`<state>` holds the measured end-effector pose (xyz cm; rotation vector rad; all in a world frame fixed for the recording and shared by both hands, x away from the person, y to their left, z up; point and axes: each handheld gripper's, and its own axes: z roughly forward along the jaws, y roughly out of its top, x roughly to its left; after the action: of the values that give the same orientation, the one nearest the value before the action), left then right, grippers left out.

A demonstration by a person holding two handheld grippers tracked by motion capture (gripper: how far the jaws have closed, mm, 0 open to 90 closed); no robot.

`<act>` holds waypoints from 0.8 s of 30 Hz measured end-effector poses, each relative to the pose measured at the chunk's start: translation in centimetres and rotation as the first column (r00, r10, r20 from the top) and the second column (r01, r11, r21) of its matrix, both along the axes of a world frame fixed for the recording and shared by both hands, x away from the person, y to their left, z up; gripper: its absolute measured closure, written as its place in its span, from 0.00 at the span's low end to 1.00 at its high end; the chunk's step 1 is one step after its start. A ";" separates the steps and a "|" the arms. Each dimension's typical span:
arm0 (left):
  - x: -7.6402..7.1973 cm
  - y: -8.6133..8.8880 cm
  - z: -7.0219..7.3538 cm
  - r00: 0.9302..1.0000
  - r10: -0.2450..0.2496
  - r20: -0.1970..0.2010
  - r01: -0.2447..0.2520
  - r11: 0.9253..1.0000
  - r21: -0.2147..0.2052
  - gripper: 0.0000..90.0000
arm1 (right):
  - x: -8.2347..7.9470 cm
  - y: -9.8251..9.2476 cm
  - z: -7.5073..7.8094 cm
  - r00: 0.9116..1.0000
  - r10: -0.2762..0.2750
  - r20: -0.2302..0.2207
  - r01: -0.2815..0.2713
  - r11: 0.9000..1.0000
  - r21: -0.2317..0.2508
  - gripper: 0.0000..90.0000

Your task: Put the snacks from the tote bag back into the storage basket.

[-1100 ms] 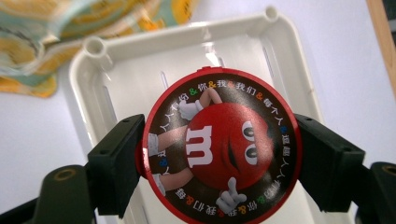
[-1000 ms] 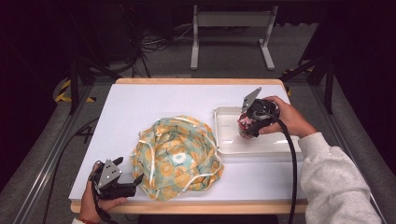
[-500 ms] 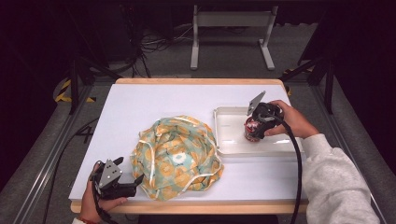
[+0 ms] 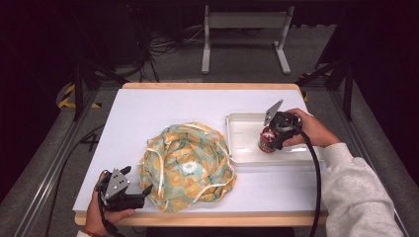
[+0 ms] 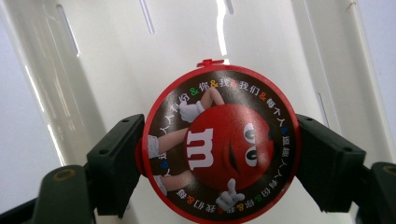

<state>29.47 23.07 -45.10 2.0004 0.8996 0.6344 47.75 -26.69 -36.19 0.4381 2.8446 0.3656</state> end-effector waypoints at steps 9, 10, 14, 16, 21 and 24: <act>0.0 0.0 0.0 1.000 -0.001 0.000 0.001 1.000 0.000 0.08 | 0.0 -0.4 0.3 0.999 -0.020 0.031 0.020 1.000 -0.002 0.23; 0.0 0.0 0.0 1.000 -0.003 0.000 0.003 1.000 0.001 0.08 | -0.1 -0.4 0.3 0.999 -0.026 0.029 0.025 1.000 0.002 0.23; 0.1 -0.1 0.0 1.000 -0.004 -0.001 0.004 1.000 0.000 0.08 | -0.1 -0.4 0.4 0.999 -0.023 0.034 0.023 1.000 0.003 0.24; 0.1 -0.1 0.0 1.000 -0.003 -0.001 0.003 1.000 0.003 0.08 | -0.1 -0.4 0.4 0.999 -0.022 0.034 0.023 1.000 -0.001 0.25; 0.1 -0.1 0.0 1.000 -0.005 -0.002 0.005 1.000 0.002 0.08 | -0.3 -0.3 0.5 0.999 -0.024 0.035 0.024 1.000 -0.012 0.26; 0.1 0.0 0.0 1.000 -0.006 -0.002 0.006 1.000 0.001 0.08 | -0.3 -0.3 0.6 0.999 -0.029 0.034 0.030 1.000 -0.007 0.26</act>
<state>29.52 23.08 -45.11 2.0047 0.8937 0.6298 47.48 -27.03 -35.63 0.4674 2.8029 0.3532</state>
